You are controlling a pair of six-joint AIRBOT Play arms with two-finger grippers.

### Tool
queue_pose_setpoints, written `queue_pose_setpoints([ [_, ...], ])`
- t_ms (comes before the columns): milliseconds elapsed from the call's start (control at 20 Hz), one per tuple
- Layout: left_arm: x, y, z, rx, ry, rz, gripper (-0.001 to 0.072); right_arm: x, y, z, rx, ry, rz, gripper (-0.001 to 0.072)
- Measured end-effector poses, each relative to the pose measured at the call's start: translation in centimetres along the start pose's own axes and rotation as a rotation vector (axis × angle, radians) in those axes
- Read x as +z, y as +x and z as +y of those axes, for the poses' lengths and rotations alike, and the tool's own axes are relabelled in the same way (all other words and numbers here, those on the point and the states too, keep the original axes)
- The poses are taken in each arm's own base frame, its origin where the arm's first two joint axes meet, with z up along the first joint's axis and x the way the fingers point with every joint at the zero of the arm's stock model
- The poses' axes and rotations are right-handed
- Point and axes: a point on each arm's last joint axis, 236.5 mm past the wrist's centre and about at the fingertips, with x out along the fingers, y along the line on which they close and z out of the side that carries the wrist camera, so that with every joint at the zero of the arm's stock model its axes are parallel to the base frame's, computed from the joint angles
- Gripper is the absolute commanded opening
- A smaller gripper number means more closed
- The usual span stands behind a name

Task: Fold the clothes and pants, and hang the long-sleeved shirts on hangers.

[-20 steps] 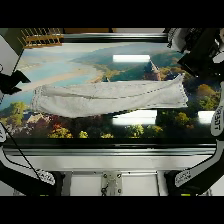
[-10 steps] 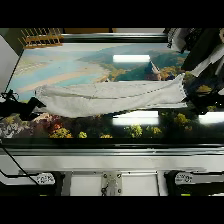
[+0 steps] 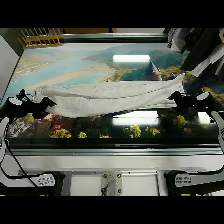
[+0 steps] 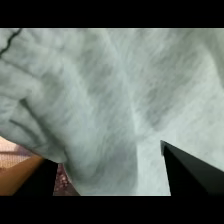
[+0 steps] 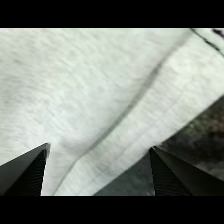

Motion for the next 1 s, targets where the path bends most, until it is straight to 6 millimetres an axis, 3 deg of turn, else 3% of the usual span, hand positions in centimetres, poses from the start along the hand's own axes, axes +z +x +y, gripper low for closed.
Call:
queue_pose_setpoints([
  [50, -0.1, 0.4, 0.0, 0.002, 0.000, 0.001, 0.0679, -0.1, 0.4, 0.6, 0.008, -0.011, -0.015, 0.0658],
  [100, -0.1, 0.7, 0.1, 0.004, 0.000, 0.003, 0.0571, -0.1, 0.7, 1.0, 0.014, -0.022, -0.029, 0.0558],
  [200, -0.3, 1.4, 0.3, 0.010, -0.004, 0.011, 0.0183, -0.5, 1.2, 1.4, 0.016, -0.030, -0.032, 0.0246],
  [250, -0.4, 1.6, 0.4, 0.012, -0.005, 0.015, 0.0040, -0.6, 1.4, 1.4, 0.015, -0.032, -0.031, 0.0065],
  [300, -0.5, 1.7, 0.4, 0.013, -0.006, 0.017, 0.0028, -0.5, 1.4, 1.6, 0.020, -0.033, -0.042, 0.0029],
  [400, -0.1, 1.5, 0.4, 0.010, -0.003, 0.017, 0.0028, 0.0, 0.9, 2.0, 0.031, -0.059, -0.062, 0.0028],
  [600, 1.5, -0.9, 0.5, -0.011, 0.053, 0.034, 0.0028, 0.6, -2.4, 1.7, -0.007, -0.198, -0.070, 0.0028],
  [800, 0.4, -3.6, 2.5, 0.009, 0.096, 0.051, 0.0028, -1.7, -6.3, -1.3, -0.147, -0.379, 0.005, 0.0028],
  [1000, -3.3, -5.1, 6.3, 0.091, 0.146, 0.105, 0.0028, -5.6, -9.0, -5.3, -0.242, -0.451, 0.088, 0.0029],
])
